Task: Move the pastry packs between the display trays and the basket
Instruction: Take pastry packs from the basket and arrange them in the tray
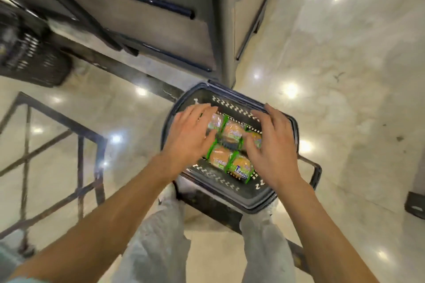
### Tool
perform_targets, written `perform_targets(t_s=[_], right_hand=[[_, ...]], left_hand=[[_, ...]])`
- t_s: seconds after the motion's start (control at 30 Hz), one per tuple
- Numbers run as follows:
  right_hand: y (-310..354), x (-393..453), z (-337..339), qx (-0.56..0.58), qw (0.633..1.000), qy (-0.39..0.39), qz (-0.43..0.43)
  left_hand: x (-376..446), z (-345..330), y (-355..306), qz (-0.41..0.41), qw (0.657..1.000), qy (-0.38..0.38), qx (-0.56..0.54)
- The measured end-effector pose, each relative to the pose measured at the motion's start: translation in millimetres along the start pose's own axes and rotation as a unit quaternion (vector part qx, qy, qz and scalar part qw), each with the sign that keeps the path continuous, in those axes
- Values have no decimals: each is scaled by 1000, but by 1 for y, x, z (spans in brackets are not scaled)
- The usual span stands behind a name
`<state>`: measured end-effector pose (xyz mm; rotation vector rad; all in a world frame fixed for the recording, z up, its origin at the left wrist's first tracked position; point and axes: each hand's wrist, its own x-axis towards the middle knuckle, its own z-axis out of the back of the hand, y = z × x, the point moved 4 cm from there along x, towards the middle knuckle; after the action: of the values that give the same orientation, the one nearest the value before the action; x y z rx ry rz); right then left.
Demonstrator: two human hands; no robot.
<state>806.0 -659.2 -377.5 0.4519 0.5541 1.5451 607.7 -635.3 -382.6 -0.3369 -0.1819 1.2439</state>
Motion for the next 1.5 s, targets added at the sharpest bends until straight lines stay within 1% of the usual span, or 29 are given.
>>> perform_targets(t_s=[0.07,0.13,0.2,0.27,0.33,0.4,0.5,0.6,0.7,0.83,0.97,1.07,1.17,1.27,1.4,1.5], right_hand=[[71,4,29,5,998,-26,50],[144,8,52,5,995,-57,83],[217,10,68,2,989,-89,117],[288,16,75,-7,983,-114,146],[356,18,79,-5,979,-130,158],[413,25,84,4,975,-146,167],[477,41,90,-6,969,-160,186],[520,66,93,-15,963,-173,206],[542,99,91,-17,962,-182,205],[548,160,87,4,965,-205,166],[538,240,85,26,968,-219,120],[538,299,92,27,967,-235,95],[529,338,104,29,969,-239,63],[510,366,119,4,969,-246,12],[481,400,137,-32,961,-272,-45],[462,419,142,-79,956,-261,-109]], left_hand=[[-18,80,14,-1,995,-68,-73],[-41,160,32,4,979,-141,-150],[-68,231,58,14,962,-194,-190],[-96,291,95,11,955,-229,-187],[-122,342,137,11,955,-241,-171],[-131,388,172,8,953,-260,-157],[-130,442,208,-7,950,-279,-140],[-114,485,237,-5,938,-311,-152],[-88,505,262,-3,936,-316,-158],[-25,526,284,-35,943,-295,-151],[65,545,296,-52,955,-265,-126],[138,555,296,-88,963,-232,-103],[198,560,298,-100,967,-202,-122],[257,558,299,-122,970,-171,-123],[336,551,297,-170,968,-130,-131],[385,541,290,-187,965,-84,-163]])
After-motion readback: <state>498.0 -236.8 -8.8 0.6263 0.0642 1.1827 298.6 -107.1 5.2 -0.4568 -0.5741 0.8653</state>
